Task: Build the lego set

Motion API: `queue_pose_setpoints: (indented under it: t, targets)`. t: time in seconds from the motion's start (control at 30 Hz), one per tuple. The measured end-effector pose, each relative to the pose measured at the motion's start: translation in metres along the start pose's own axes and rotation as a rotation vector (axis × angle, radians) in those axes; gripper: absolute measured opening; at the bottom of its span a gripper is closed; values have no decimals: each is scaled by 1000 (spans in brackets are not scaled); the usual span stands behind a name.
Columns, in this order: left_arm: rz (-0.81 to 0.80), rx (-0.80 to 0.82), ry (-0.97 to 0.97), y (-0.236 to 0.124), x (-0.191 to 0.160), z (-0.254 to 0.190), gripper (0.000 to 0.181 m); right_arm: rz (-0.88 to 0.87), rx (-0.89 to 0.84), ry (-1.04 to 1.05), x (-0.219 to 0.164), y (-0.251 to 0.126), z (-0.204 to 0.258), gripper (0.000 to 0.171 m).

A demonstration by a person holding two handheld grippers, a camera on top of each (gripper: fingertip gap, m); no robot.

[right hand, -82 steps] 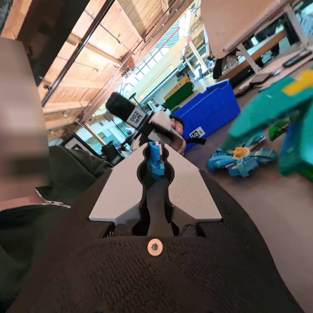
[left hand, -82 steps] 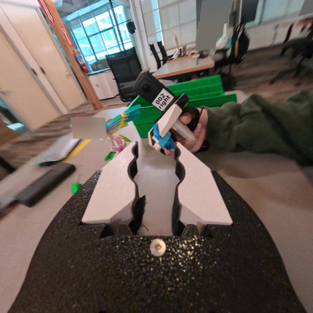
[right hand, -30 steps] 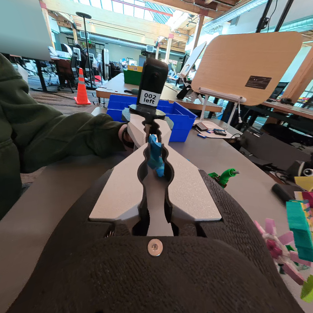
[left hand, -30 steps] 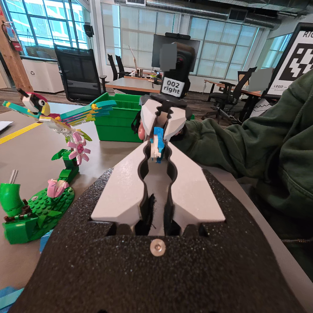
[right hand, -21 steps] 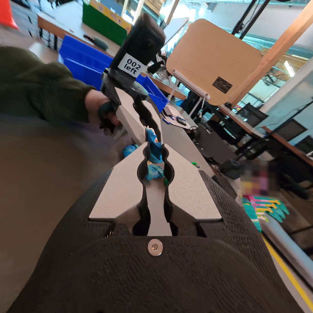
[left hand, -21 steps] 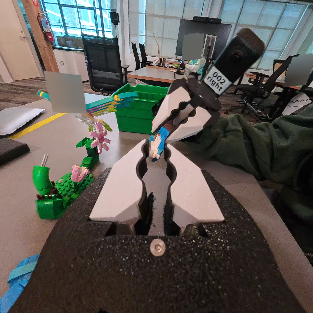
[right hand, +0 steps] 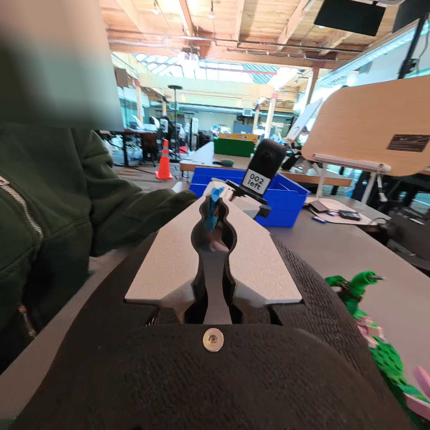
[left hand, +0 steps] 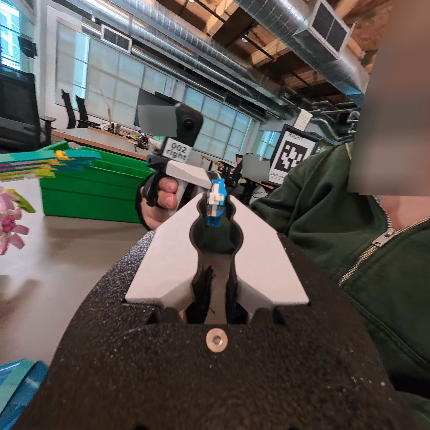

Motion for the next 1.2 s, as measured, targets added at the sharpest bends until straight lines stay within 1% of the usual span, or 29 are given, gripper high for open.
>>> queue_pose_setpoints:
  t: [0.13,0.23,0.3,0.4,0.5,0.6,0.67,0.73,0.83,0.9,0.97,1.1,1.2]
  targets:
    - [-12,84,4,-6,1,4,12,97,-161,-246,6,-2,5,5]
    - [-2,121,1,-10,1,5,12,165,-244,-447,8,0,11,5]
    - [36,147,16,-11,1,4,12,176,-258,-471,7,1,12,6]
    - [141,239,52,-13,1,2,12,223,-268,-401,-1,3,7,9]
    - [232,307,62,-13,-3,4,12,266,-272,-422,-7,5,6,10]
    - [255,339,69,-15,-3,5,12,308,-306,-496,-10,7,6,10]
    - [266,355,75,-16,-3,5,12,327,-317,-511,-11,8,7,10]
    - [292,372,81,-16,-4,5,12,350,-304,-513,-12,8,7,4]
    - [266,362,71,-16,-4,6,12,380,-301,-534,-8,7,8,2]
    - [218,322,54,-19,-2,5,12,382,-307,-571,-5,10,13,1]
    - [185,272,33,-19,-2,4,12,383,-289,-567,-2,11,17,0]
    - [111,128,2,-14,-1,0,11,286,-179,-412,6,8,19,0]
    - [78,85,14,-12,0,-2,11,238,-126,-311,7,6,18,0]
Point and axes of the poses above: each gripper's, where its closed fingertips meet, y out along the fingers, x out of its top, z = x × y across the jaws, the point moved 10 cm from there along -y, back along the fingers, and after that the axes turned 15 degrees about -x, right-handed, at the moved point
